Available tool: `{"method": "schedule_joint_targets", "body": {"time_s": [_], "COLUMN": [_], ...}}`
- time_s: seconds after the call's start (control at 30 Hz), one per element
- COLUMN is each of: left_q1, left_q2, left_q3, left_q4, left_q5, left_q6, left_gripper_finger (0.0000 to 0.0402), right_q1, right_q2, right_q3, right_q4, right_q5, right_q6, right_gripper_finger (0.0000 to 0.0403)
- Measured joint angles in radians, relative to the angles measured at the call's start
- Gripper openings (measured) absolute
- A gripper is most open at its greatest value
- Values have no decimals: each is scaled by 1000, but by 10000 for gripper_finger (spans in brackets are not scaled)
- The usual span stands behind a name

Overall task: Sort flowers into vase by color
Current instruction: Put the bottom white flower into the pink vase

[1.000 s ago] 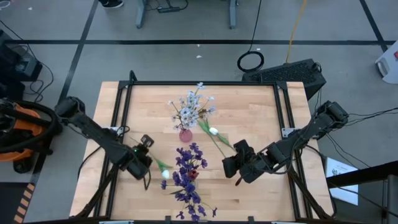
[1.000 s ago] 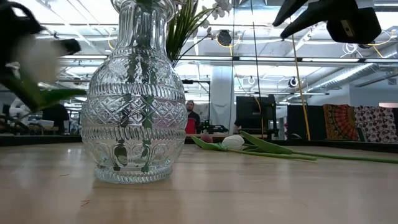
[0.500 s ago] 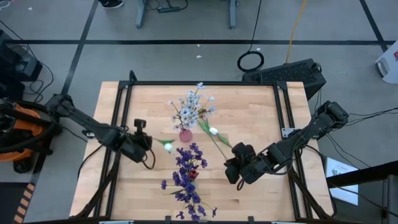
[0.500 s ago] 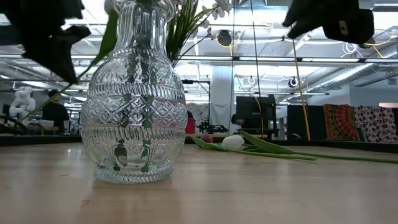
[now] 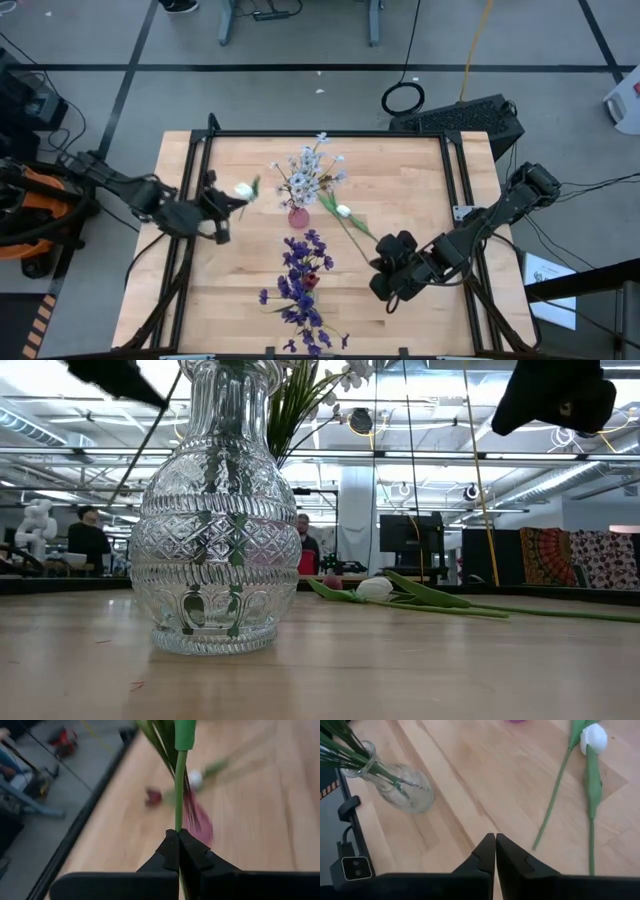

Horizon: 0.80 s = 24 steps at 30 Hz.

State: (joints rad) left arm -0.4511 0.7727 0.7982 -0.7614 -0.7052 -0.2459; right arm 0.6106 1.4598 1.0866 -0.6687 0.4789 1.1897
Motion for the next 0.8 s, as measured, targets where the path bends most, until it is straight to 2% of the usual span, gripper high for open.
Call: {"method": "schedule_joint_targets", "body": {"time_s": [0.2,0.4,0.5,0.7,0.8], "left_q1": [0,0,0,6,43], "left_q2": [-146,-241,-250,-250,-254], "left_q3": [0,-1,-42,-208,-297], "left_q4": [183,241,317,683,875], "left_q5": [-52,-55,-54,-31,-17], "left_q6": [124,187,212,367,393], "left_gripper_finger": [0,0,0,0,0], "right_q1": [-2,-2,-7,-14,-26], "right_q2": [0,0,0,0,0], "right_q3": [-58,-208,-255,-269,-269], "right_q4": [89,417,508,508,520], "right_q5": [64,78,70,73,73], "right_q6": [40,15,2,7,9], "right_gripper_finger": [2,1,1,1,1]}}
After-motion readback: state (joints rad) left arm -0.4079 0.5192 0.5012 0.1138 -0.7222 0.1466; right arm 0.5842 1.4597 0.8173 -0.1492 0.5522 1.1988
